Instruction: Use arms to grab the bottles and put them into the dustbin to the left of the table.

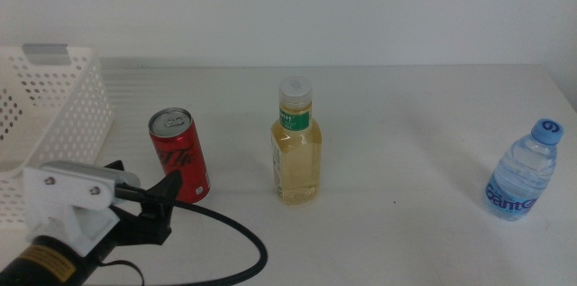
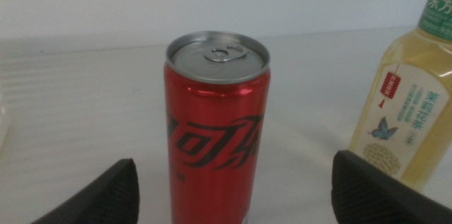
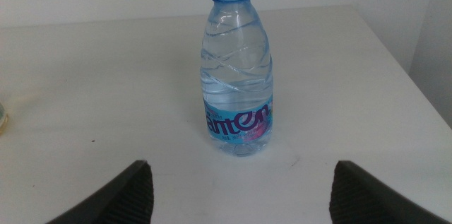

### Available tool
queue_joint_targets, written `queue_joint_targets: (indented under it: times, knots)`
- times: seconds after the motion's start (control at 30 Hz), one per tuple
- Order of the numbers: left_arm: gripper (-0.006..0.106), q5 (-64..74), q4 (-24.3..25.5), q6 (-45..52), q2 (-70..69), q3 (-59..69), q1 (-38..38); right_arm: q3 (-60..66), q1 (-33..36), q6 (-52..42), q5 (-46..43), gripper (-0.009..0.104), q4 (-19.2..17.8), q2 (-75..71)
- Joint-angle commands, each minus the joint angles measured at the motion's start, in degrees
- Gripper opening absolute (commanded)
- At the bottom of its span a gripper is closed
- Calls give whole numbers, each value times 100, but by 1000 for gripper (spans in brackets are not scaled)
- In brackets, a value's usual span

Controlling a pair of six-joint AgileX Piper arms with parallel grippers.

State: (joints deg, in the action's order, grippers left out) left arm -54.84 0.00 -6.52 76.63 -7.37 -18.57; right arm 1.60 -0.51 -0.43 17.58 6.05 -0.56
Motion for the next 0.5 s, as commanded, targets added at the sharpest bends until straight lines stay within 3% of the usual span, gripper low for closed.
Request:
queue_joint_targets:
  times: [0.0, 0.1, 0.47]
  knots:
    - [89, -1128, 0, -53, 369, -129, -11, -43, -36, -33, -424, 65, -26, -159]
    - [89, -2011, -63, -160, 1039, -169, -5, -43, -36, -33, -424, 65, -26, -159]
    - [89, -2058, 0, -59, 2147, -974, 36, -43, -36, -33, -424, 65, -26, -159]
